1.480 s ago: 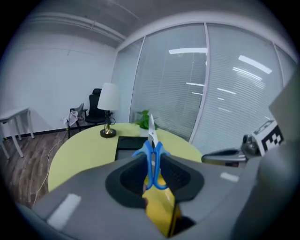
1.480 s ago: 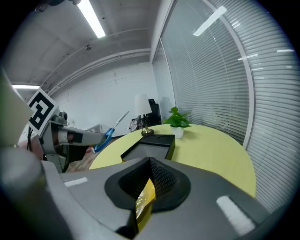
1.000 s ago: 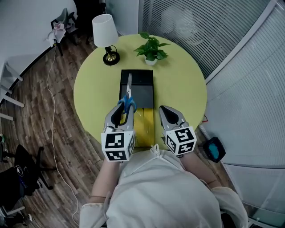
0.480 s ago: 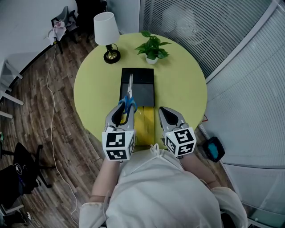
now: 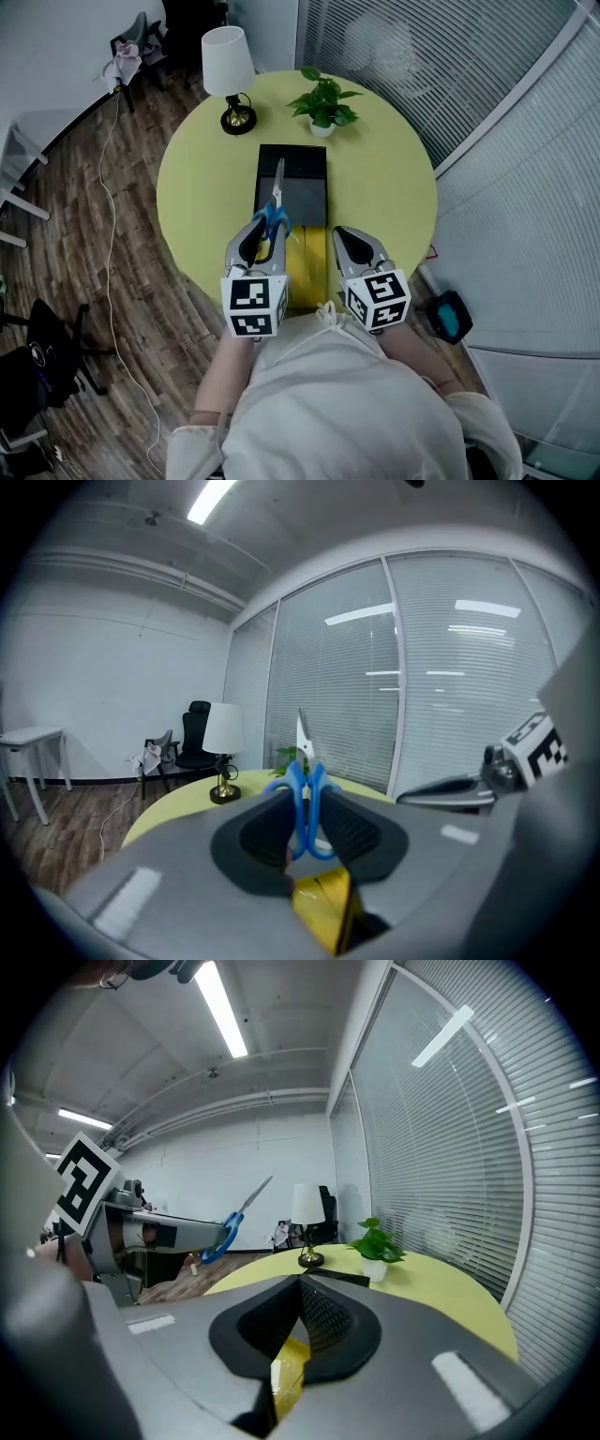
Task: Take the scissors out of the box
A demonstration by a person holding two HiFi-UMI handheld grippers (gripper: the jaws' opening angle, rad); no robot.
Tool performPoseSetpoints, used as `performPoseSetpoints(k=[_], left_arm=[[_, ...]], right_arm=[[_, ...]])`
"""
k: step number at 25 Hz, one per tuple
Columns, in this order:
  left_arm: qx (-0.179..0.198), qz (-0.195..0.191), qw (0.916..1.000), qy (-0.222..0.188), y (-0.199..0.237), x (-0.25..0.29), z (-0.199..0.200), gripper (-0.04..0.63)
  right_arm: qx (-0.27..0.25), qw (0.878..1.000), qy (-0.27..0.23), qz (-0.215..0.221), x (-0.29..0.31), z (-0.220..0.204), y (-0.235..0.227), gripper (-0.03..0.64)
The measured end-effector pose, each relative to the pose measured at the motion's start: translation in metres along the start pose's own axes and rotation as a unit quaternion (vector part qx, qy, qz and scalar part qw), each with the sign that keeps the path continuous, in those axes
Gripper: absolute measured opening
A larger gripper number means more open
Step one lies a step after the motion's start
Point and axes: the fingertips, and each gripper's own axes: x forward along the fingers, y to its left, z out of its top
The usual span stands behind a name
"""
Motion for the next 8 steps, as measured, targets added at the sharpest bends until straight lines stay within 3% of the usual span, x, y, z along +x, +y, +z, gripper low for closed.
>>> performPoseSetpoints(k=[8], left_arm=[[0.000, -0.004, 1.0000, 0.004, -0.0010, 0.0001, -0.0009, 0.095]], right_arm=[[0.010, 1.000, -0.001, 0.009, 0.0006, 0.0034, 0.0038, -0.002]])
